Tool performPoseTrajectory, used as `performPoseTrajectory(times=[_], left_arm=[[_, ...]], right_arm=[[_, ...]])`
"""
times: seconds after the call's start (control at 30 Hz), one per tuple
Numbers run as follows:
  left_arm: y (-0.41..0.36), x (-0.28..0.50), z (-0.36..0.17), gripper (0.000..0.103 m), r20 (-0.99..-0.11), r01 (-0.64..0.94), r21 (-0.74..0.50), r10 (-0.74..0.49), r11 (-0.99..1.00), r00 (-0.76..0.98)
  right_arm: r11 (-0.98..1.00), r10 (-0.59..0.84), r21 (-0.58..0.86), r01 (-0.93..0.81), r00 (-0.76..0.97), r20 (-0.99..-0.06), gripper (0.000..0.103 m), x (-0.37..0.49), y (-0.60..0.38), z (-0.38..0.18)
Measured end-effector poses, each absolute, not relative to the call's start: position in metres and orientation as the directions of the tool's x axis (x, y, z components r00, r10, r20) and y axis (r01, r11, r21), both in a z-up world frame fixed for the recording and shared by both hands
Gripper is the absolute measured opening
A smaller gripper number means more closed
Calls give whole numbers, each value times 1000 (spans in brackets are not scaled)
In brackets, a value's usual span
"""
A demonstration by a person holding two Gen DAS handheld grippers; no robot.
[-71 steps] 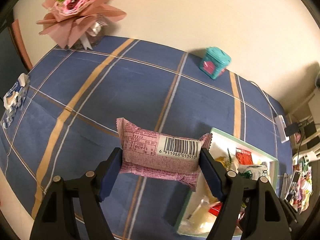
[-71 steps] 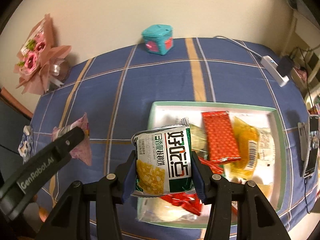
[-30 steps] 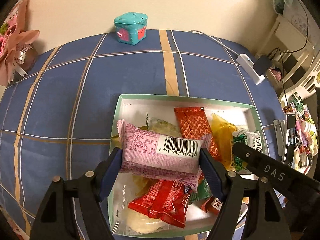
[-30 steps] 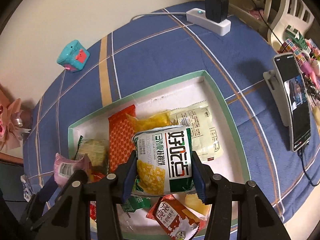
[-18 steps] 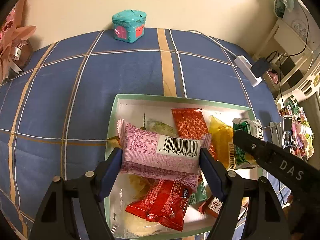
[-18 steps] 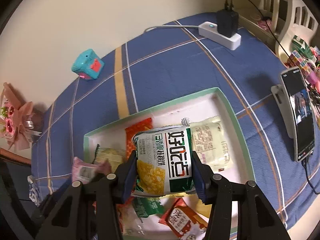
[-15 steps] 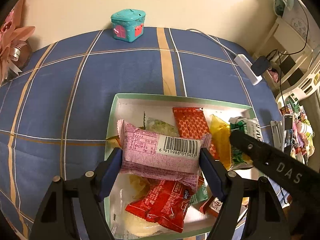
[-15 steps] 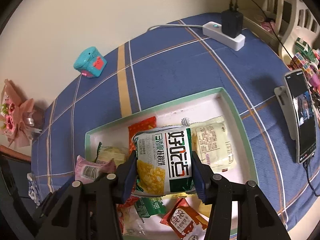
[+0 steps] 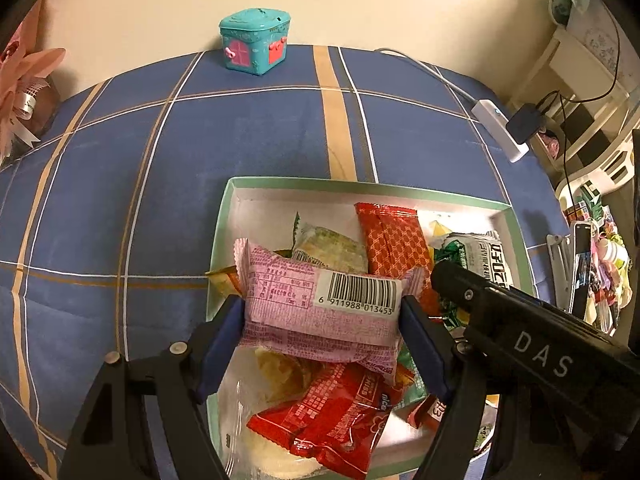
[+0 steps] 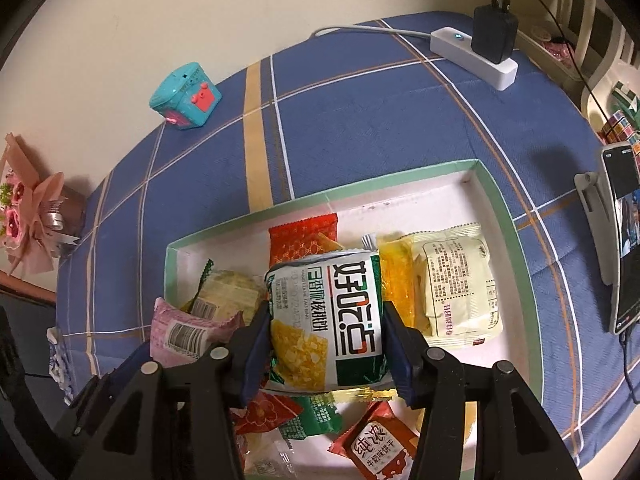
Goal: Organize snacks
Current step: 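Carry the pink pack and green corn snack bag over the tray, then open both grippers to drop the pink pack and green bag into the tray, then withdraw both open grippers back from the tray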
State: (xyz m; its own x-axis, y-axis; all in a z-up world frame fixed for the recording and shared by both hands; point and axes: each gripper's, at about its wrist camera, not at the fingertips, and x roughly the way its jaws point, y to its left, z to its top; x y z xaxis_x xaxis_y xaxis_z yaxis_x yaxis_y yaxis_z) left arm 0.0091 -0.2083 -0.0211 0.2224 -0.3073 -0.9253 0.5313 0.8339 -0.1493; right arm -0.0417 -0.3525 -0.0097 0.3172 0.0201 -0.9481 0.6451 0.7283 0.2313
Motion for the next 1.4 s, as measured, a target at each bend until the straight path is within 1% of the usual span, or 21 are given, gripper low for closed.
performPoseTrajectory(times=[0.03, 0.1, 0.17, 0.37, 0.5, 0.57, 0.77, 0.87, 1.17, 1.27, 1.4], left_arm=[[-208, 9, -22, 79, -925, 532, -149, -307, 833, 222], [-209, 9, -22, 80, -925, 533, -150, -308, 833, 221], [-209, 10, -23, 80, -926, 532, -148, -306, 834, 222], [-209, 9, -23, 84, -926, 533, -144, -303, 834, 224], [-207, 11, -27, 89, -931, 520, -162, -304, 838, 200], [-207, 11, -28, 91, -933, 516, -162, -301, 841, 197], [-209, 10, -24, 92, -933, 523, -152, -296, 839, 203], [-209, 9, -20, 98, -932, 525, -154, -300, 837, 205], [-203, 12, -3, 98, -921, 513, -175, -323, 841, 216], [-193, 17, -3, 98, -928, 480, -161, -298, 863, 224], [-175, 28, -4, 98, -931, 415, -173, -286, 893, 227]], right_arm=[[729, 17, 227, 646, 314, -949, 59, -41, -352, -11], [723, 9, 214, 657, 300, -954, 68, -41, -353, -13], [717, 8, 209, 665, 292, -956, 73, -41, -355, -16], [705, 18, 212, 677, 282, -959, 76, -43, -360, -20], [705, 11, 198, 681, 268, -963, 84, -43, -361, -21], [706, 8, 193, 682, 264, -964, 84, -43, -362, -21], [713, -3, 190, 675, 274, -962, 85, -42, -361, -15], [716, -10, 188, 673, 279, -960, 85, -43, -360, -10], [712, -35, 186, 677, 299, -954, 85, -48, -361, 6], [712, -42, 186, 677, 305, -951, 85, -50, -362, 11], [711, -49, 182, 679, 307, -950, 85, -50, -362, 13]])
